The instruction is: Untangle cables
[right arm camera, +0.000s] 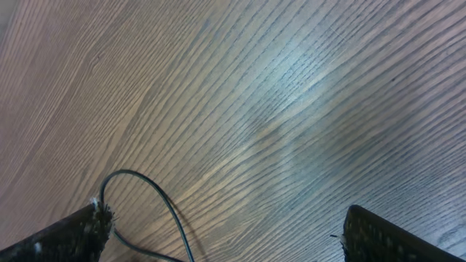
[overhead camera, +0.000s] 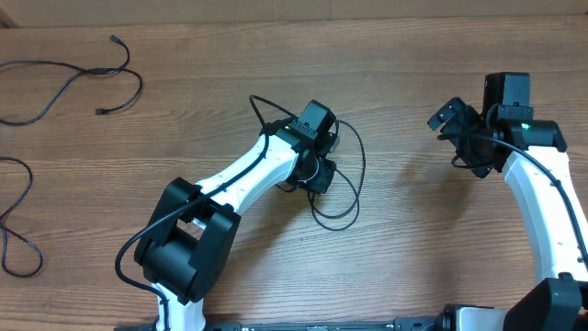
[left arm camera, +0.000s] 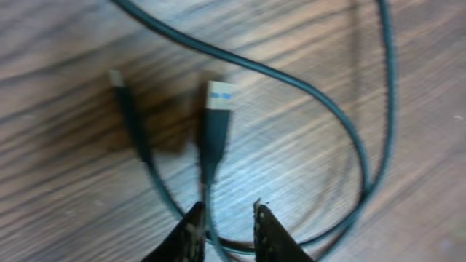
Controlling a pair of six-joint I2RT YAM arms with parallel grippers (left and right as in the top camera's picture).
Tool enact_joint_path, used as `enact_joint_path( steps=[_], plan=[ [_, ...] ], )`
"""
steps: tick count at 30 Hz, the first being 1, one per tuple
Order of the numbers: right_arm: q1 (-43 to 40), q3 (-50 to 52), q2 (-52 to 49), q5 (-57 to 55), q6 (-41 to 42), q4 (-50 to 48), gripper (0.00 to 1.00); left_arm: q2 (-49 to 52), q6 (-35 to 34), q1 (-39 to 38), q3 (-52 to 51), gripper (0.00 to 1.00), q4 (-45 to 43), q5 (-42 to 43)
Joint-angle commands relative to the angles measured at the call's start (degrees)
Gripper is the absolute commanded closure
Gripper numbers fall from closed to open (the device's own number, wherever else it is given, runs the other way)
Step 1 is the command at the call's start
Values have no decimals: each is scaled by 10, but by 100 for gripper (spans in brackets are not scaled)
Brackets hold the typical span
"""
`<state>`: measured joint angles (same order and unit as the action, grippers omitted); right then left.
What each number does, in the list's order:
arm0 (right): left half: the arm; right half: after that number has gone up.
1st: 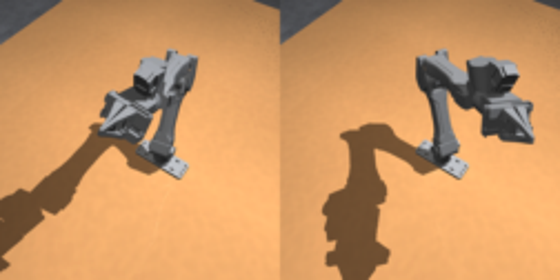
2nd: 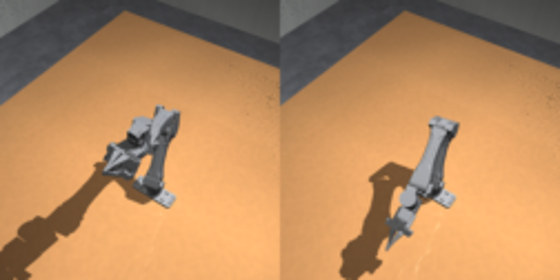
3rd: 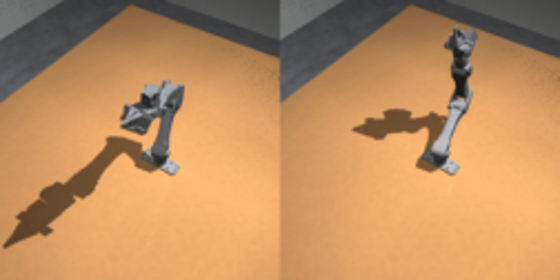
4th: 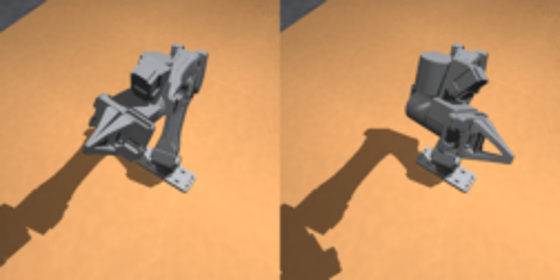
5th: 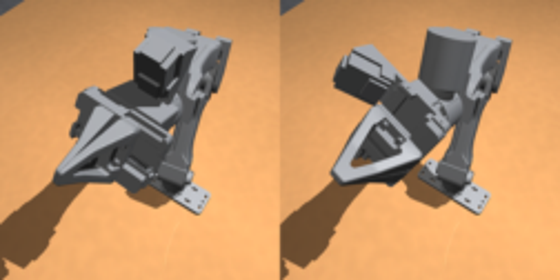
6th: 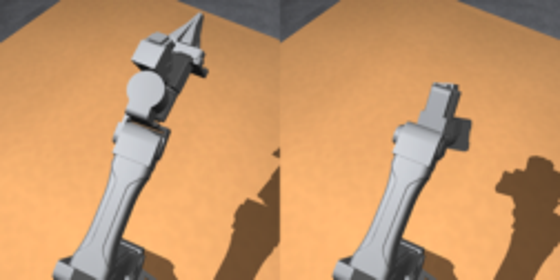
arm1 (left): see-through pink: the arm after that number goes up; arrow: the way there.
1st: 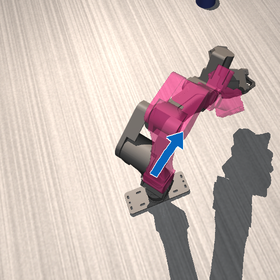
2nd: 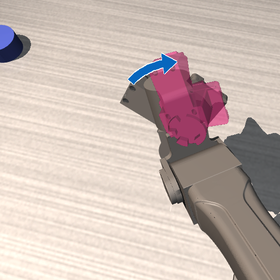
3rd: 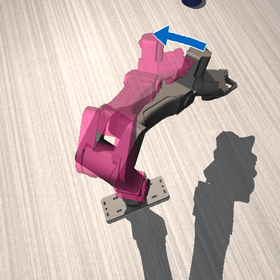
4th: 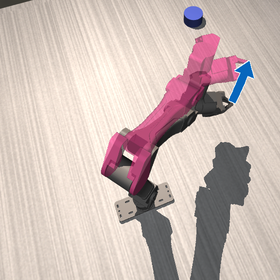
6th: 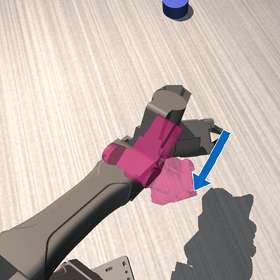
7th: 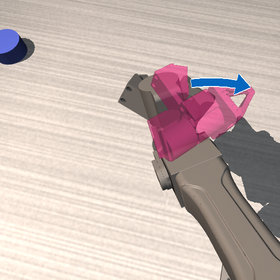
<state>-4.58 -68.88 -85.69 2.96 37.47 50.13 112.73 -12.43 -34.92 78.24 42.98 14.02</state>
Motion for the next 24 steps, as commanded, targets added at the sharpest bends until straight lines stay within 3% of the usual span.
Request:
enact_joint_path(
  steps=[1,8,15,19,24],
  plan=[
    [-4,-1,8,-5,-1,-3,0,4,6,-5,5,73,0,69],
    [-4,-1,8,-5,-1,-3,0,4,-71,-9,11,56,-11,77],
    [-4,-1,8,-5,-1,-3,0,4,-77,-35,11,46,-24,64],
    [-4,-1,8,-5,-1,-3,0,4,-88,-51,11,46,-28,18],
    [-4,-1,8,-5,-1,-3,0,4,-156,-76,10,46,-28,-91]
  ],
)
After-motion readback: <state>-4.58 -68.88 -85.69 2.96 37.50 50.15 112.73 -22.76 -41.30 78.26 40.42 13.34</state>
